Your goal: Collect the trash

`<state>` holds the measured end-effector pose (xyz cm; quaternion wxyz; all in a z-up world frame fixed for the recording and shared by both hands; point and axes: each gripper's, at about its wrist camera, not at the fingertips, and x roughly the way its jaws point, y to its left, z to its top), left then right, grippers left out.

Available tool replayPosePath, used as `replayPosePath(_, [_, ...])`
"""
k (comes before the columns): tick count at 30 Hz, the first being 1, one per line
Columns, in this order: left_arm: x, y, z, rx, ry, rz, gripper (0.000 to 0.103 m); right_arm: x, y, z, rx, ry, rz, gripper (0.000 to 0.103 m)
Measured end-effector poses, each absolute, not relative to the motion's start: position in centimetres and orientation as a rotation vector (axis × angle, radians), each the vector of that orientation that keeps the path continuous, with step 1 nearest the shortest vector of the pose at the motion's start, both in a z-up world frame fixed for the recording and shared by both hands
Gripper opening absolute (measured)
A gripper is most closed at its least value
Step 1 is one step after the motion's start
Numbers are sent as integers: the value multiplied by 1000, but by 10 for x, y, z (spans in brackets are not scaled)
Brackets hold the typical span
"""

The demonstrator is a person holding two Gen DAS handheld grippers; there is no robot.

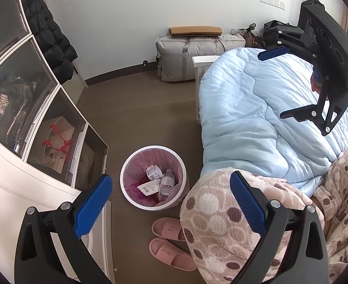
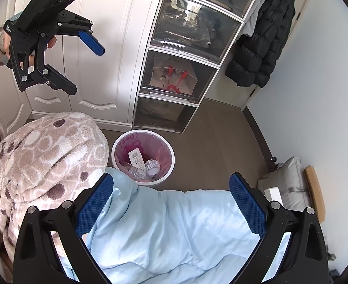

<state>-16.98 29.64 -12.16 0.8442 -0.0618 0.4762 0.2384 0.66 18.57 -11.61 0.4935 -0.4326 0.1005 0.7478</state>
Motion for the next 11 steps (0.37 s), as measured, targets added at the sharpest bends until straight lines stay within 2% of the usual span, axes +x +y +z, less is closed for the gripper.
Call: replayPosePath(11, [-167, 291, -117, -98, 991, 513, 98, 5, 185, -117, -1053, 244, 1806, 96])
